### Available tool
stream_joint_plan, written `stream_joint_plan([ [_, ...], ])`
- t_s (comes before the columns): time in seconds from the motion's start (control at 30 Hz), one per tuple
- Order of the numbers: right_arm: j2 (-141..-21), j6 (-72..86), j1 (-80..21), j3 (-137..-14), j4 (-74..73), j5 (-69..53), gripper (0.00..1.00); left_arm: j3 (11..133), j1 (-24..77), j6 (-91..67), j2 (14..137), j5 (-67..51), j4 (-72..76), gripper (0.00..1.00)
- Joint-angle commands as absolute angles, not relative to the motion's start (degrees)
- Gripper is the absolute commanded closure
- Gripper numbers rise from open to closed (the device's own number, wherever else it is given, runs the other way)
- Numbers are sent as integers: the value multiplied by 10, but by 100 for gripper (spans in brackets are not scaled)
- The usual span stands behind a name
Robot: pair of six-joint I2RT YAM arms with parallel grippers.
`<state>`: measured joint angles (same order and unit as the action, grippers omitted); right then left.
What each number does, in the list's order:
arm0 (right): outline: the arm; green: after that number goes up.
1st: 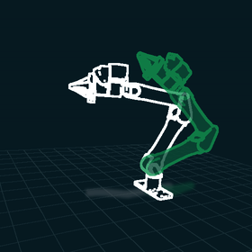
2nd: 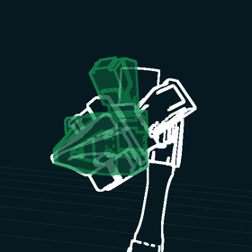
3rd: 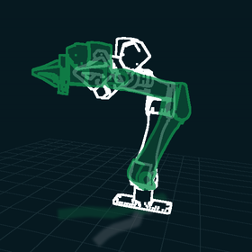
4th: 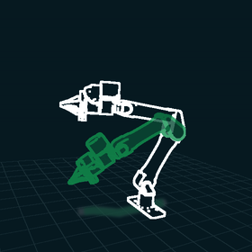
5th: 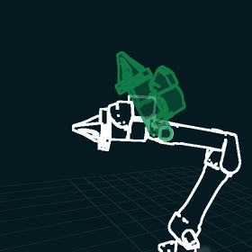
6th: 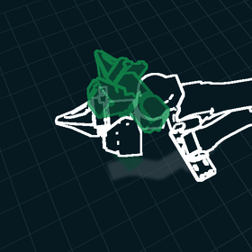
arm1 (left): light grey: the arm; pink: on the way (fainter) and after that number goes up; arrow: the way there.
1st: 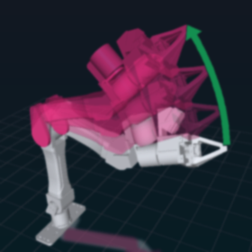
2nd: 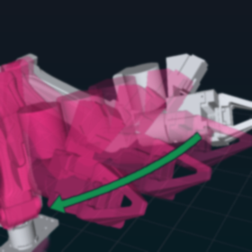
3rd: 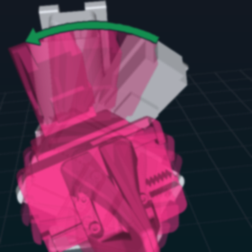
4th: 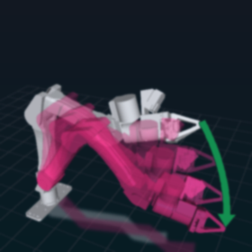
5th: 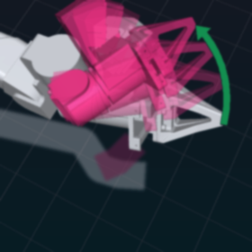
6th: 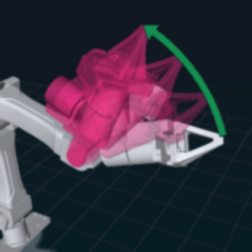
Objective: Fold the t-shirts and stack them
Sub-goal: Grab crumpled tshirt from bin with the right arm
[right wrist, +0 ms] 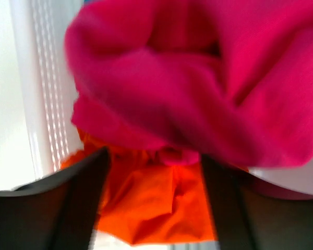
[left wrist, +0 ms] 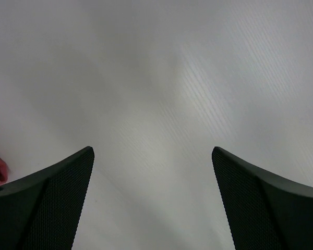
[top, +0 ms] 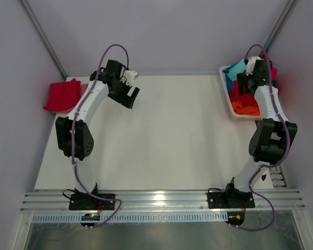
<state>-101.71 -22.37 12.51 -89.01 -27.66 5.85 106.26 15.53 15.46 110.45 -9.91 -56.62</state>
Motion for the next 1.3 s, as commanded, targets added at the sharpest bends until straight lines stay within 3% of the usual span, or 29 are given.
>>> stream_joint_plan([
  [0.0, -1050, -194, 127, -996, -263, 79, 11, 1115, 165, 135, 1127, -78, -558, 1],
  [0.03, -1061, -192, 127, -1010, -275, 71, 3, 1124, 168, 129, 1132, -78, -559, 1],
  [0.07, -1077, -189, 127, -1026, -279, 65, 3, 1135, 174, 127, 1140, -78, -557, 1],
  [0.37, -1147, -171, 127, -1142, -331, 26, 3, 1191, 200, 98, 1178, -98, -559, 1],
  [0.73, -1159, -198, 103, -1128, -322, 93, 5, 1205, 216, 100, 1194, -91, -560, 1],
  [0.77, -1167, -206, 104, -1135, -329, 91, 13, 1205, 218, 99, 1195, -90, -561, 1],
  [0.8, -1175, -211, 103, -1137, -341, 79, 32, 1204, 219, 98, 1197, -90, -562, 1],
  [0.83, -1181, -216, 104, -1136, -365, 47, 96, 1202, 221, 98, 1196, -88, -562, 1],
  [1.13, -1163, -208, 95, -1152, -391, -53, 97, 1179, 244, 112, 1185, -54, -562, 1],
  [1.23, -1169, -182, 80, -1272, -470, -90, 97, 1174, 257, 115, 1183, -43, -561, 1],
  [1.27, -1179, -176, 72, -1379, -502, -101, 97, 1171, 261, 118, 1184, -33, -559, 1],
])
